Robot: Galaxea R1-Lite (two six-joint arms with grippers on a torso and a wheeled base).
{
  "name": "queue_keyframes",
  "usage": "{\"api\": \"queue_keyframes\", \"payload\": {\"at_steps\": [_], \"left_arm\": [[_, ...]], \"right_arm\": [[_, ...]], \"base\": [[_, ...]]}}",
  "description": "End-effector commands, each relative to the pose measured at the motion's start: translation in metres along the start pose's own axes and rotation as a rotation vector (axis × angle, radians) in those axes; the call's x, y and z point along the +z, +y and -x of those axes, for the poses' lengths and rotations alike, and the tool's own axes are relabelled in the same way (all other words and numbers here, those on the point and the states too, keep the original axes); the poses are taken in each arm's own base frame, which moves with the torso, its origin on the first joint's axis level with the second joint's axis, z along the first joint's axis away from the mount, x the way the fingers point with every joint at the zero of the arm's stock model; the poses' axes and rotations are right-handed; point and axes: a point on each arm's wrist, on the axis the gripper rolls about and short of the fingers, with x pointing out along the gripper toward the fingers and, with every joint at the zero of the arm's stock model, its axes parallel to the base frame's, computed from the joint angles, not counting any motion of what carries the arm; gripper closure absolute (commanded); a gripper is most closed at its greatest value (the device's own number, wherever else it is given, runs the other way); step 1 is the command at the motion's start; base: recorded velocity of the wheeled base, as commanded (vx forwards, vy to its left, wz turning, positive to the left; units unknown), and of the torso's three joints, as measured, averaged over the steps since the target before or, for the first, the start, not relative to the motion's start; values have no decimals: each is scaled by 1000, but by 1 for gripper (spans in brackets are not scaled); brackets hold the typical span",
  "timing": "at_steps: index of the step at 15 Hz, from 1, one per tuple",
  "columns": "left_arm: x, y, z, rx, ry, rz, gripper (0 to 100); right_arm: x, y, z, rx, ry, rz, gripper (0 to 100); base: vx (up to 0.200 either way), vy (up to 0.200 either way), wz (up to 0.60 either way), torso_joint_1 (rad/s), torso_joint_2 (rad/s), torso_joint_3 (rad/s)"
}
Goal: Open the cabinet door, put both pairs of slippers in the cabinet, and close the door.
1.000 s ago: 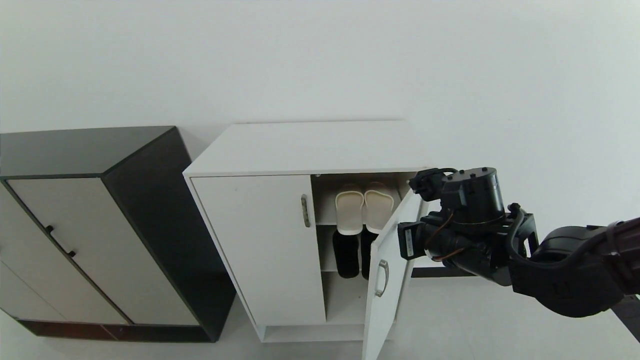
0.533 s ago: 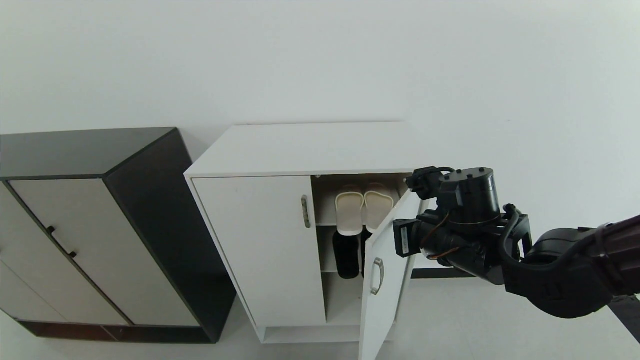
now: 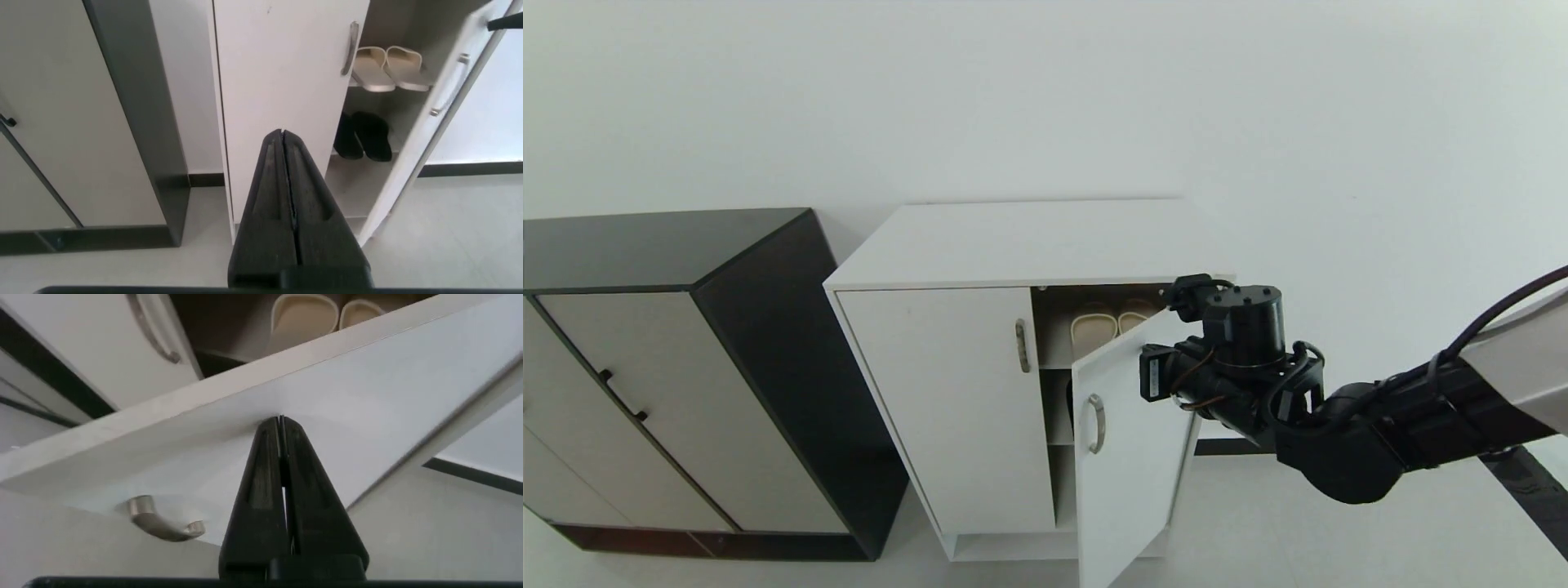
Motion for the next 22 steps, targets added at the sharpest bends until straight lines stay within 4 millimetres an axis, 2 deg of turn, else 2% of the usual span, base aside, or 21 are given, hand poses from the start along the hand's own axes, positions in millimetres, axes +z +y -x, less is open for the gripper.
{"api": "queue_keyframes", "payload": {"at_steps": [1, 5, 9, 14, 22], "left_arm": [[0, 0, 0, 0, 0, 1, 100], [0, 0, 0, -2, 0, 1, 100], [0, 0, 0, -2, 0, 1, 100], [0, 0, 0, -2, 0, 1, 100], [0, 0, 0, -3, 0, -1, 100]], "right_arm": [[-12, -11, -22, -37, 18, -4, 100], [-5, -33, -37, -70, -4, -26, 100], [2, -39, -50, -85, -44, -76, 100], [8, -56, -62, -118, -71, -94, 100], [13, -62, -75, -128, -105, -137, 100]], "base": [[0, 0, 0, 0, 0, 0], [0, 0, 0, 0, 0, 0], [0, 0, 0, 0, 0, 0], [0, 0, 0, 0, 0, 0], [0, 0, 0, 0, 0, 0]]}}
